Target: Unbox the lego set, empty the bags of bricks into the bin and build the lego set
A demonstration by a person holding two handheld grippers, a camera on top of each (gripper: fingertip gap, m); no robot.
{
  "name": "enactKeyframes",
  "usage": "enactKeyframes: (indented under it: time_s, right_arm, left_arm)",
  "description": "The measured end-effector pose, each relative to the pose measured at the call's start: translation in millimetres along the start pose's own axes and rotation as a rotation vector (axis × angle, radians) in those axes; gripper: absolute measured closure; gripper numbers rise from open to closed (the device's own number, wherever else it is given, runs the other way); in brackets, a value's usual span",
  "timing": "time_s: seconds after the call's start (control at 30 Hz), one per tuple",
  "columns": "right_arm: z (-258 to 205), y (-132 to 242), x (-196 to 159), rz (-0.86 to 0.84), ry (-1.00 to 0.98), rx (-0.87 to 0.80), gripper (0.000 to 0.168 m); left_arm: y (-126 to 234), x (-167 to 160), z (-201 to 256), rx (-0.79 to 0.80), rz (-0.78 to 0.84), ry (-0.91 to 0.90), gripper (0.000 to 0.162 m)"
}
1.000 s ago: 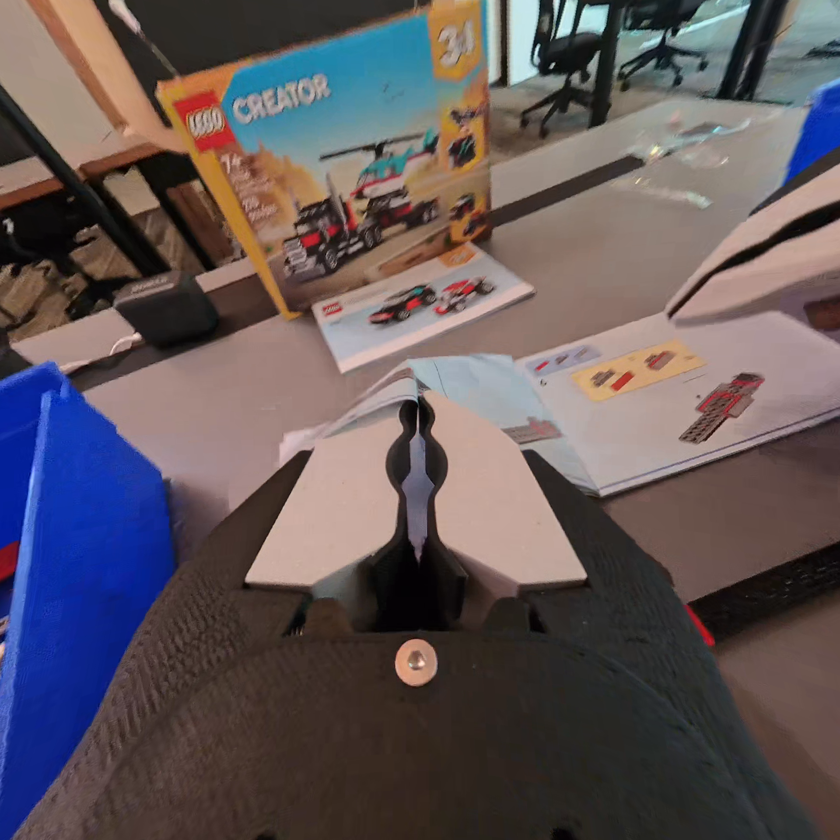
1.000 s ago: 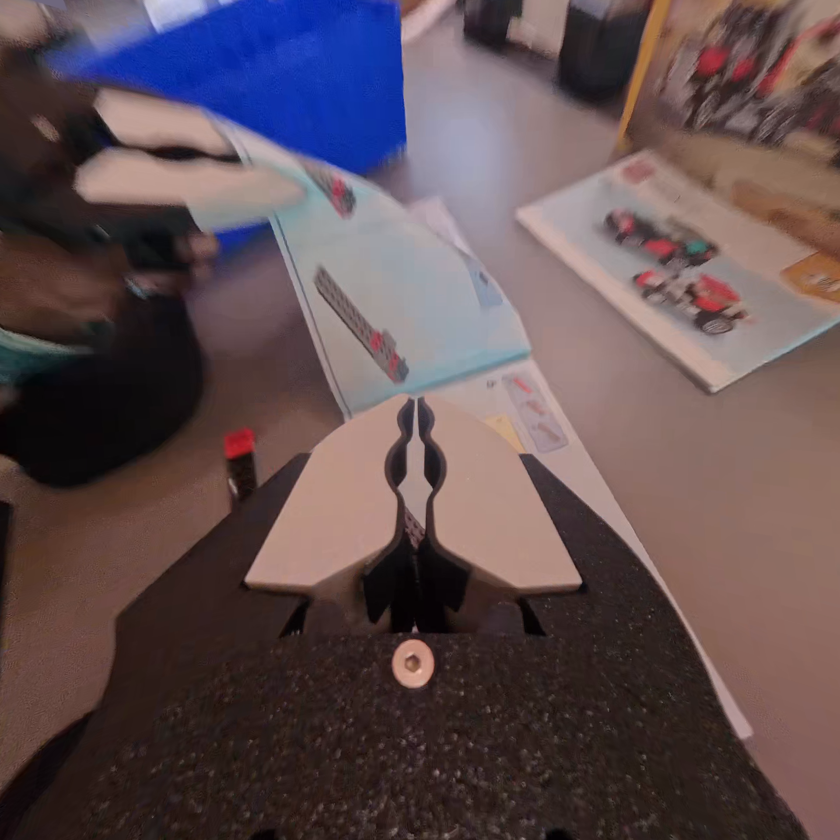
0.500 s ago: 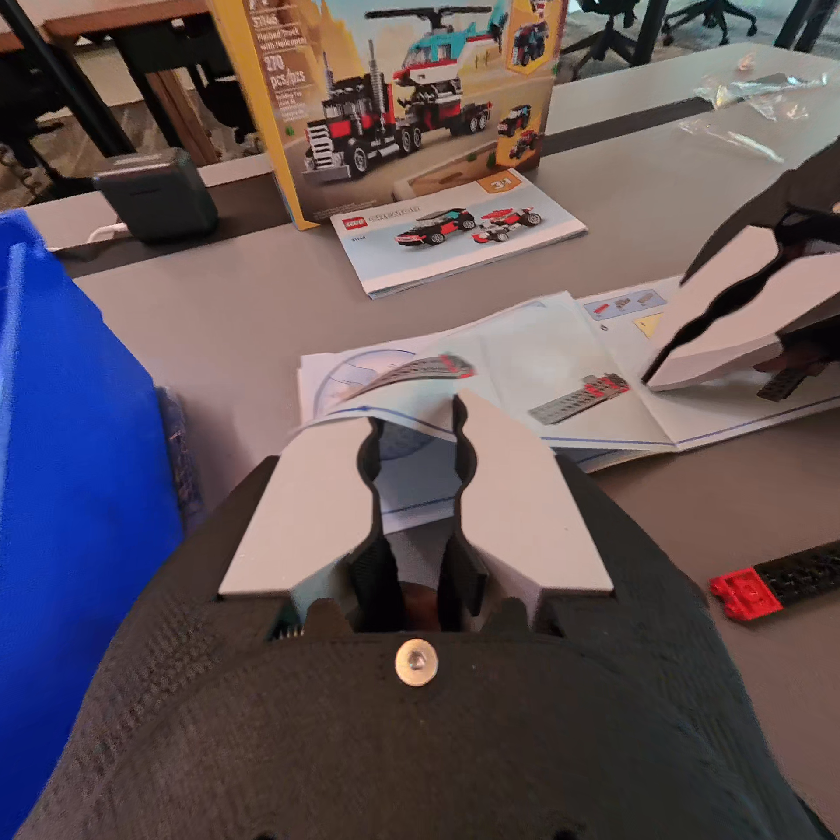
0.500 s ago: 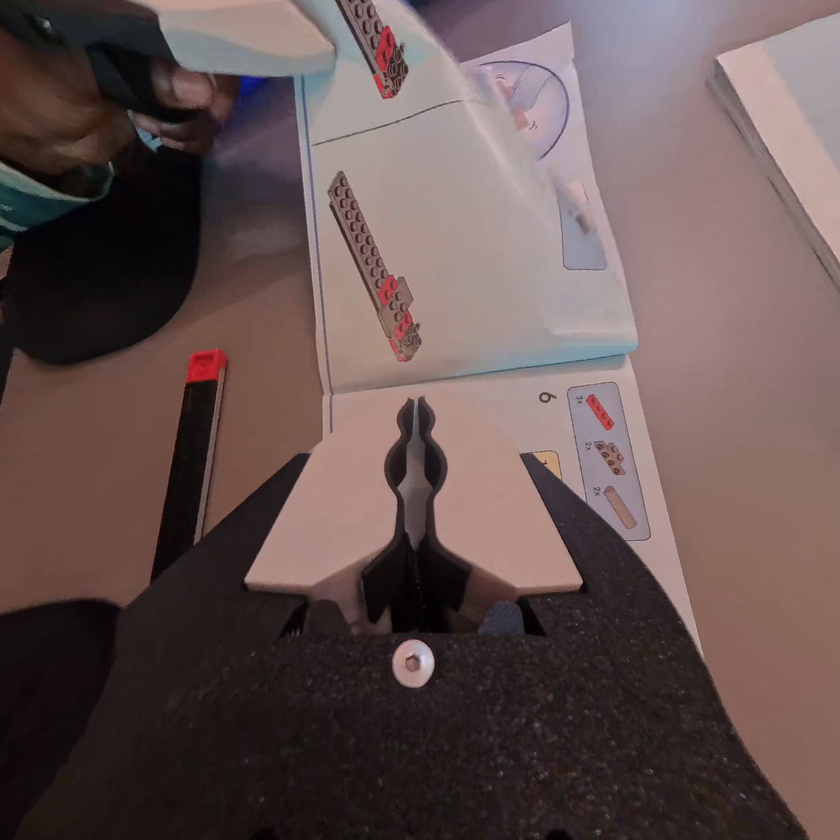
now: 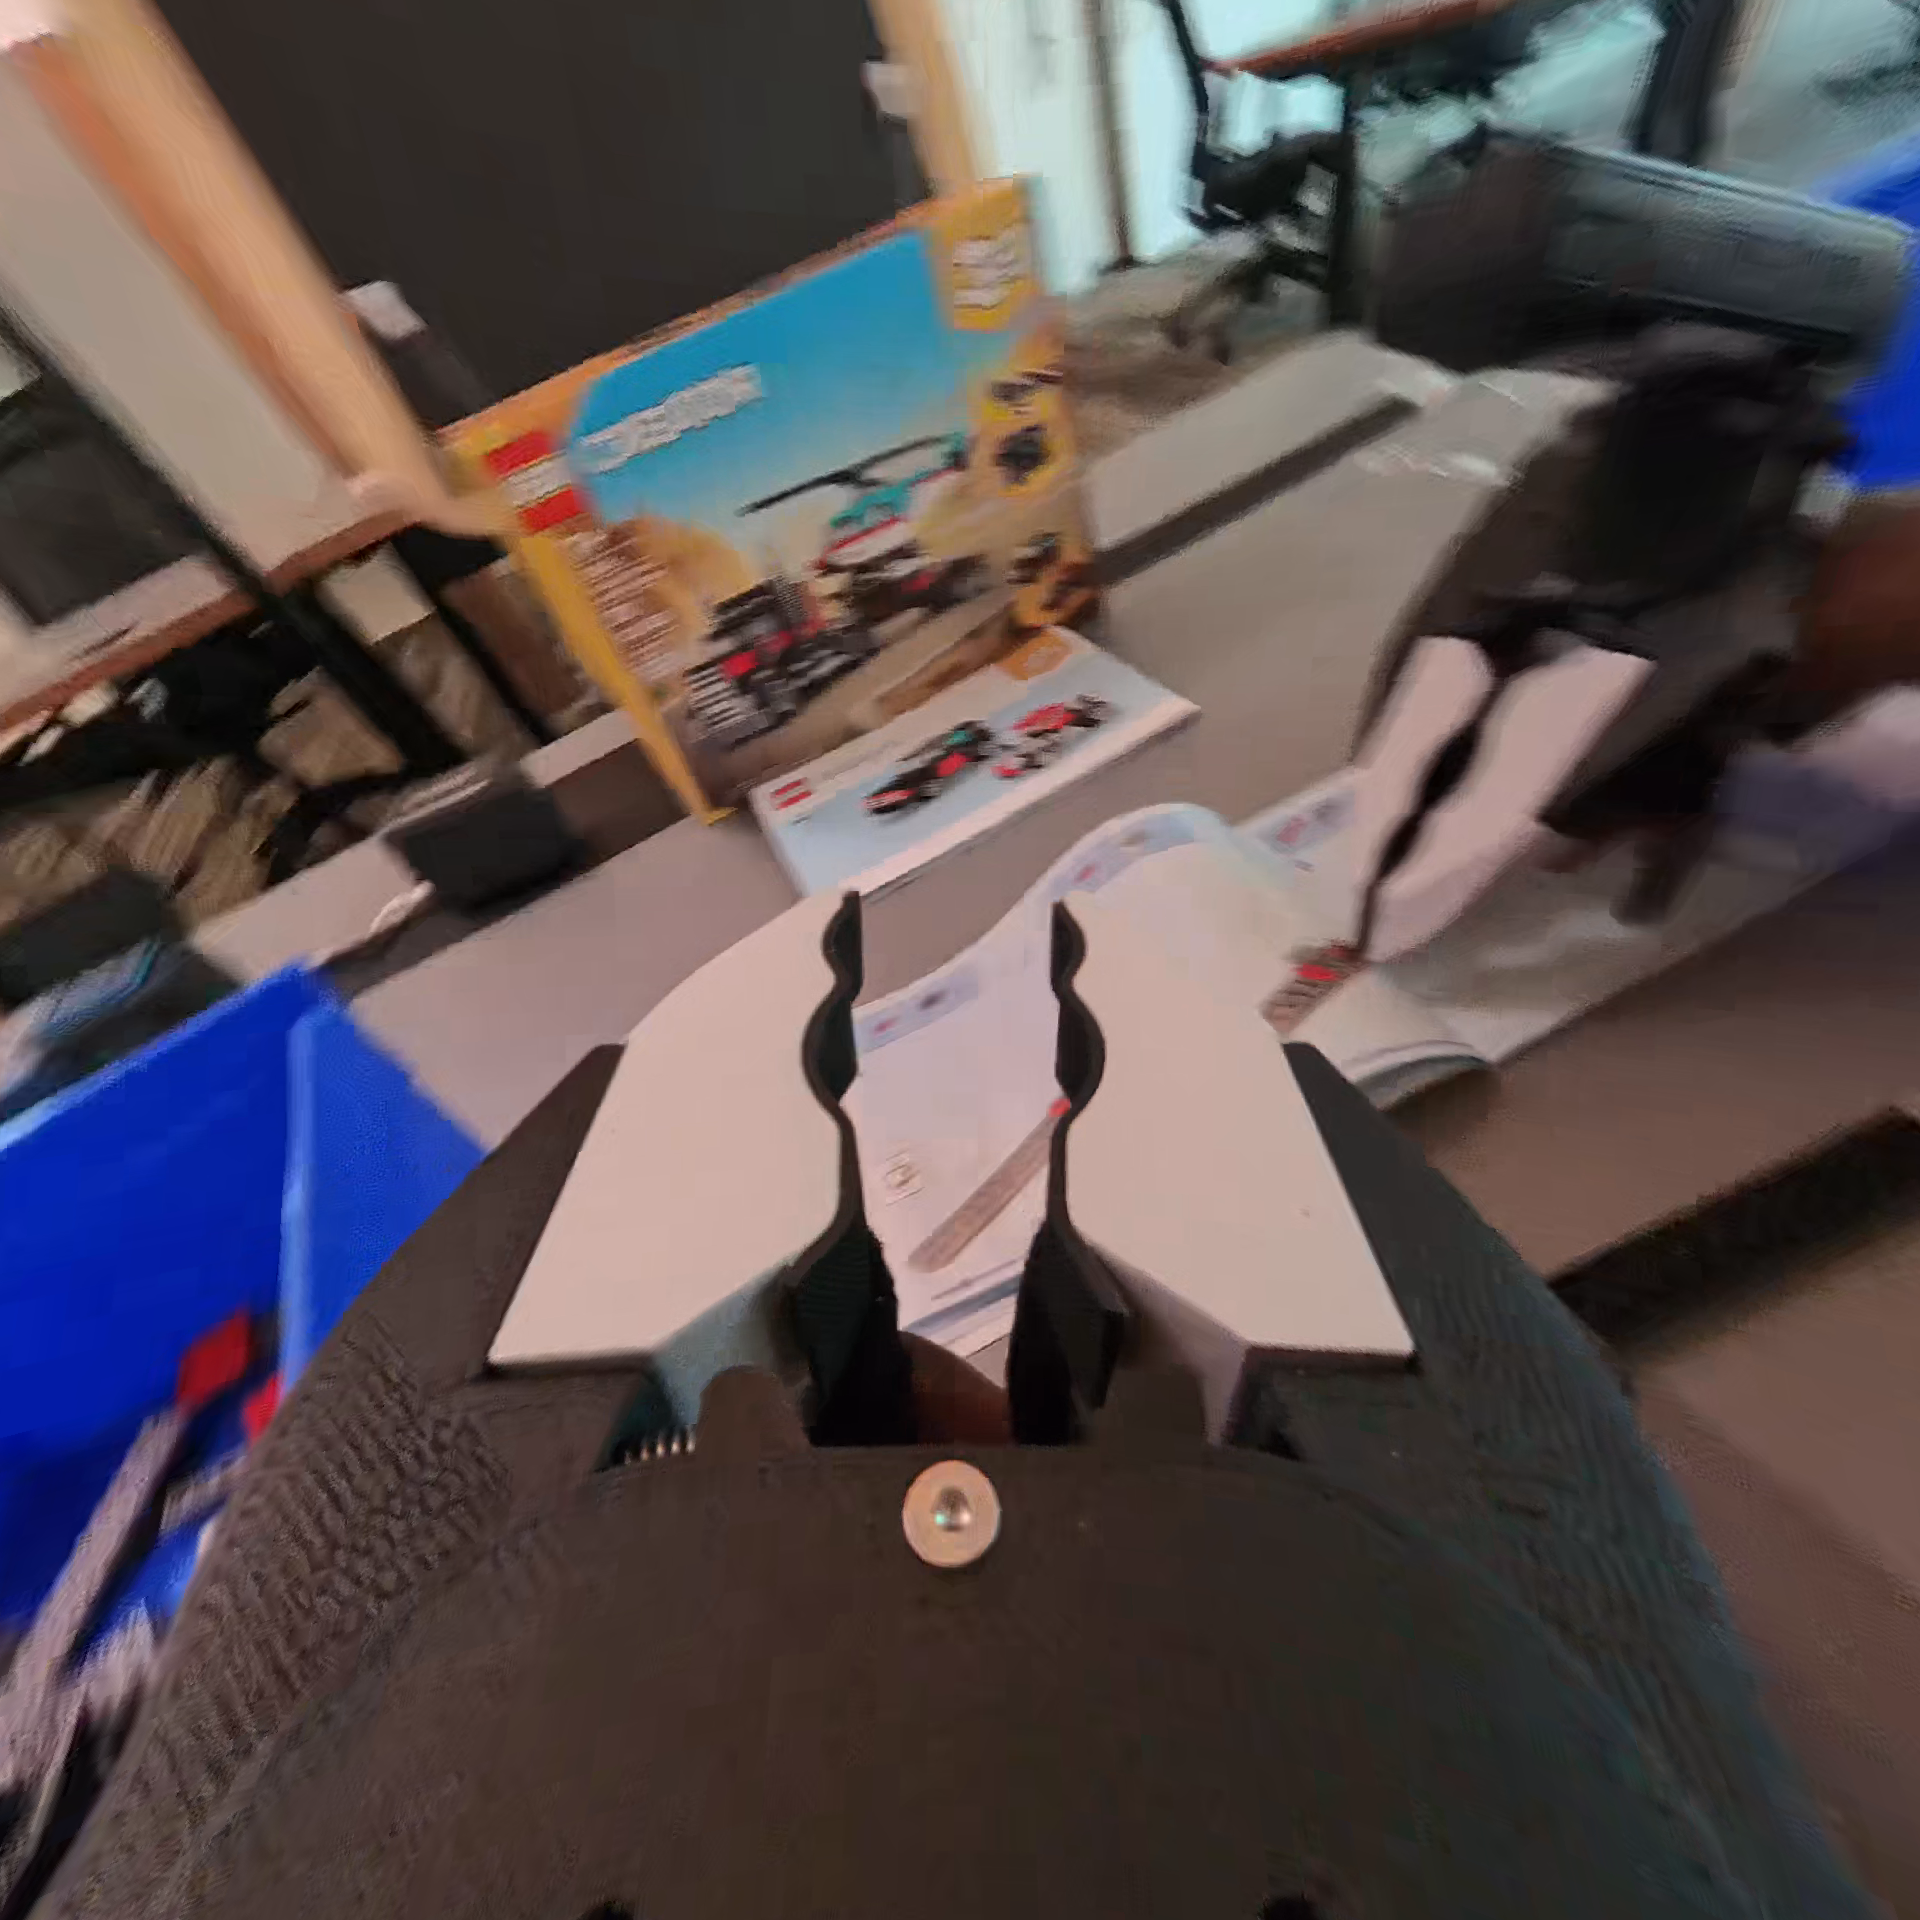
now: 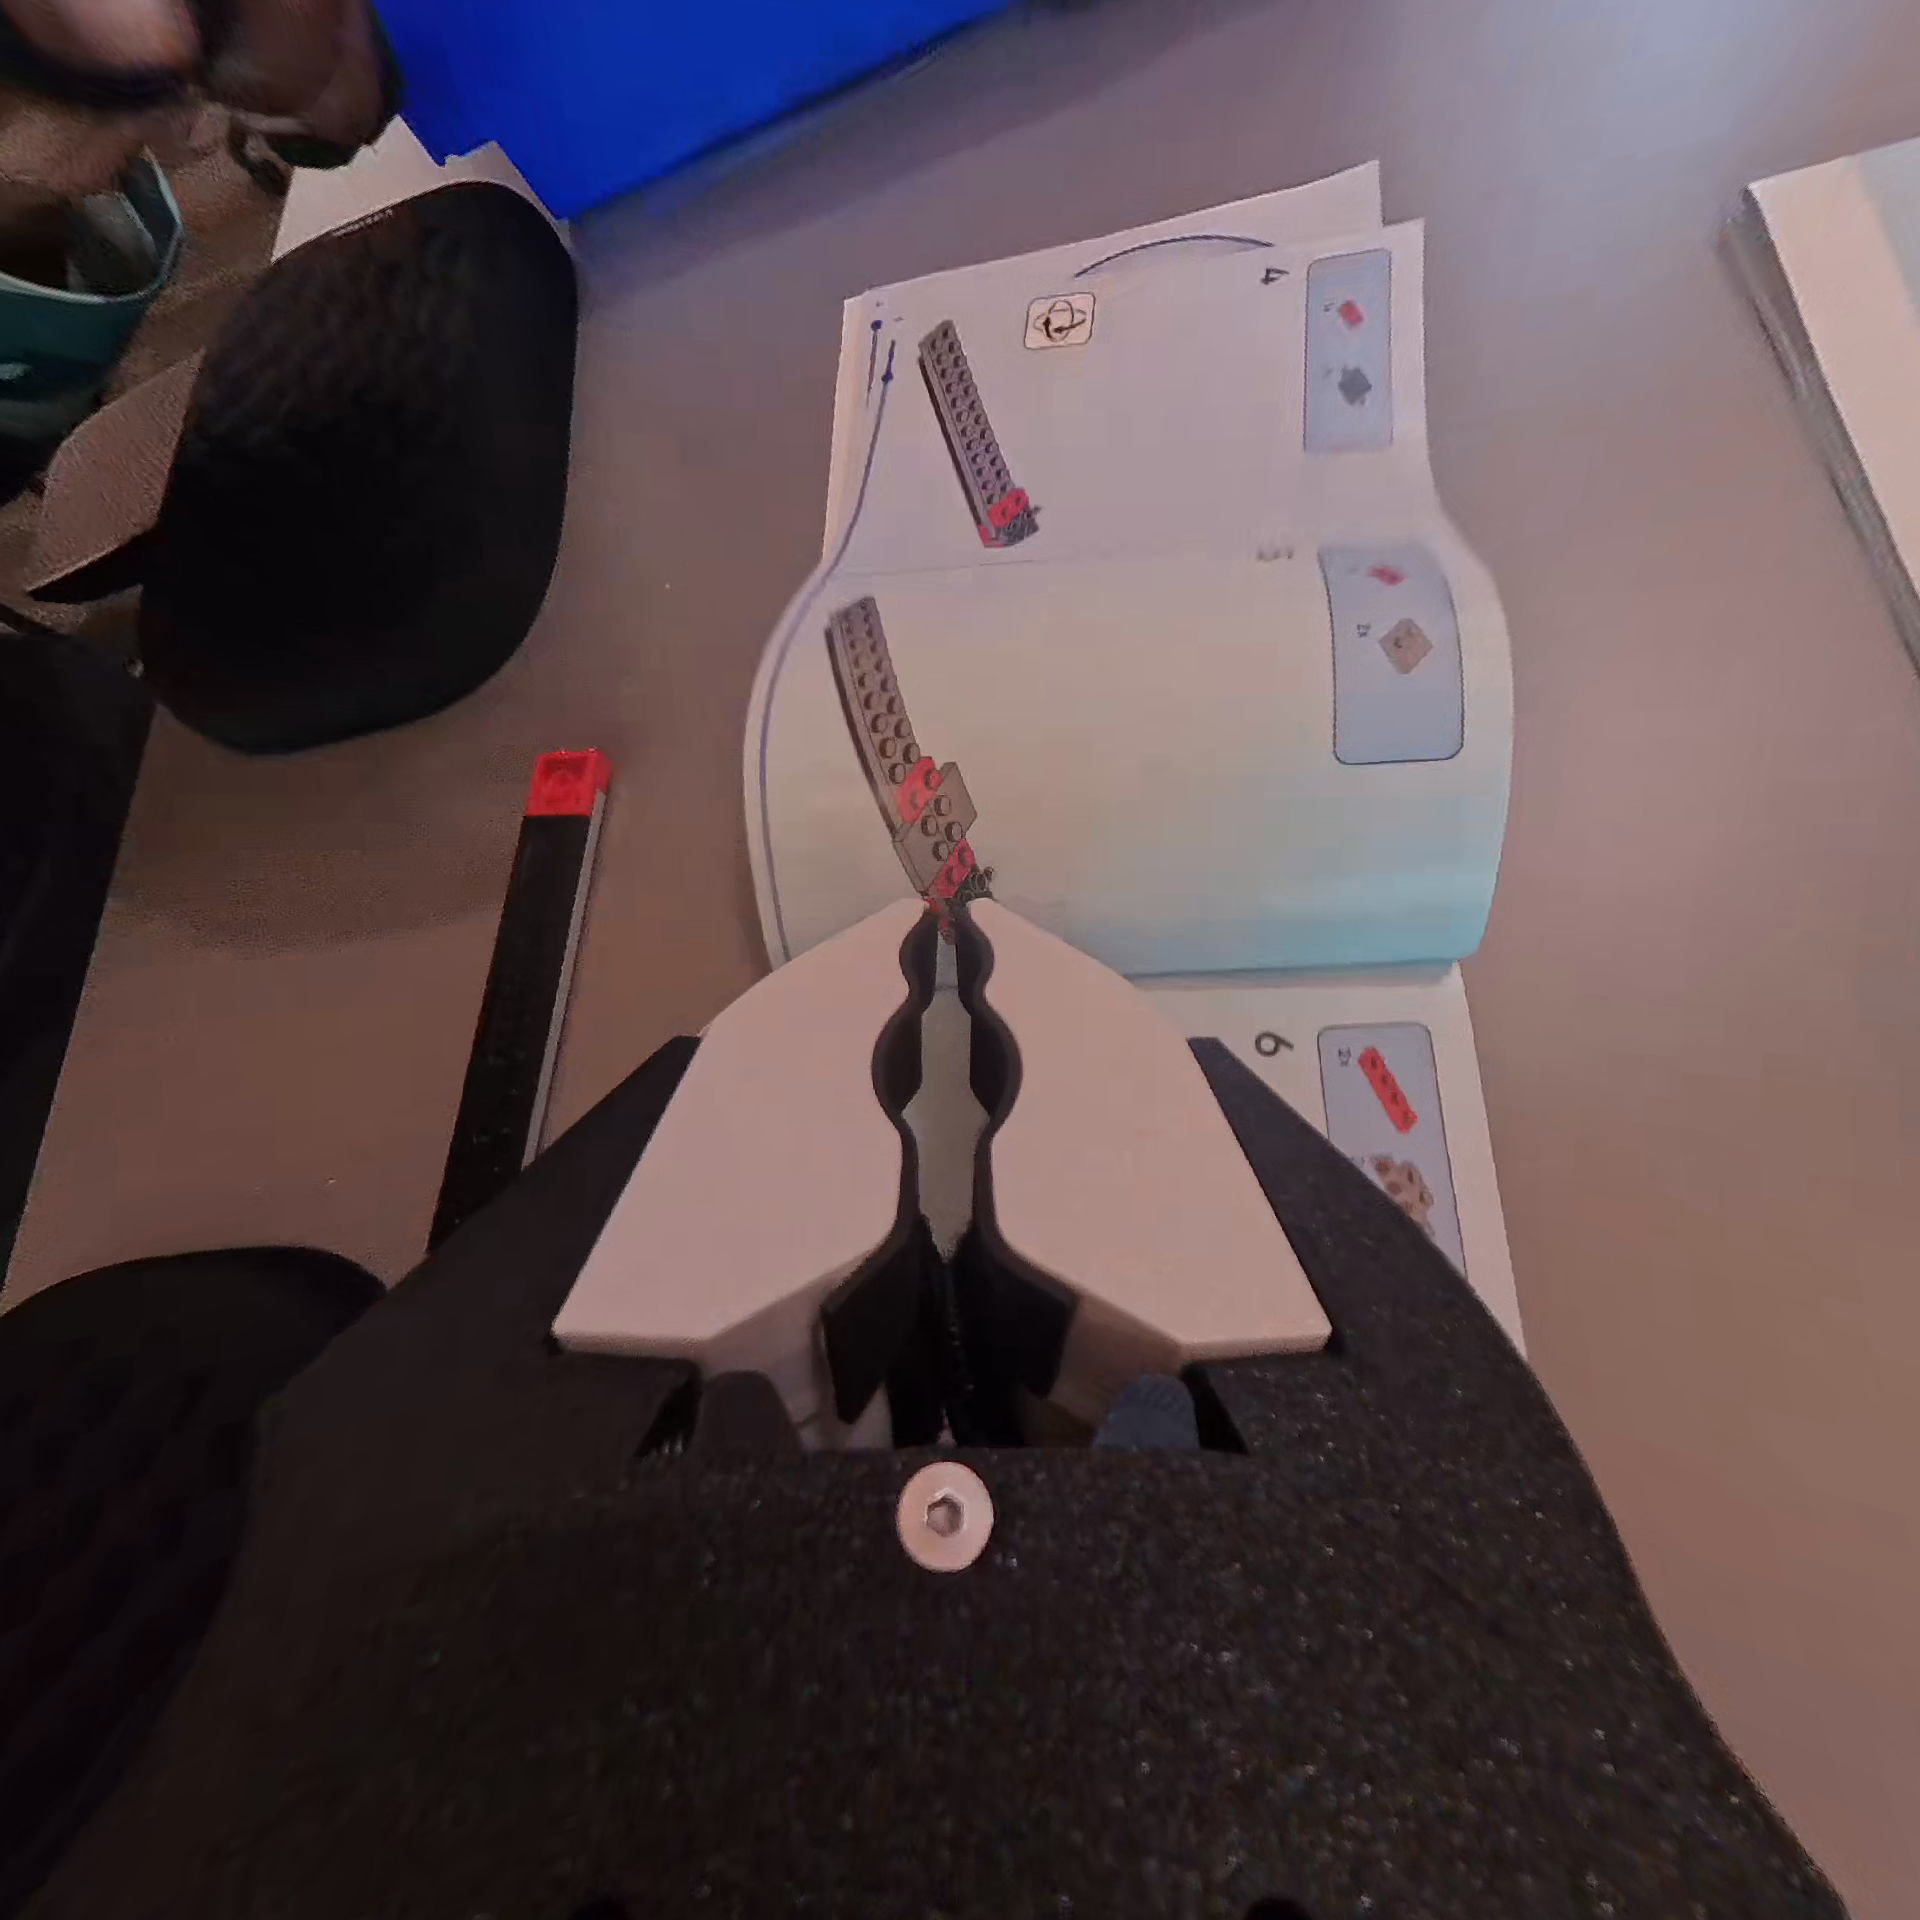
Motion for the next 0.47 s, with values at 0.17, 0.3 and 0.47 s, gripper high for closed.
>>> enactKeyframes:
  time_s: [0.17, 0.3, 0.47]
  right_arm:
    - [0, -15, -5, -0.014, 0.009, 0.028, 0.166]
    - [0, -16, -6, -0.005, 0.019, 0.04, 0.168]
    - [-1, -13, -7, -0.005, -0.003, 0.081, 0.167]
  left_arm:
    - [-59, -15, 68, -0.465, -0.183, -0.141, 0.142]
    - [-88, -49, 90, -0.619, -0.372, -0.208, 0.153]
    - [-87, -71, 66, -0.503, -0.549, -0.091, 0.161]
Point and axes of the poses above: each gripper's, where its closed fingertips meet, y back along the fingers, x out of its top, z = x × y across the jaws, the point moved 3 cm from there along y, back along the fingers, and after that the axes turned 15 degrees about -x, right-handed, at the moved point
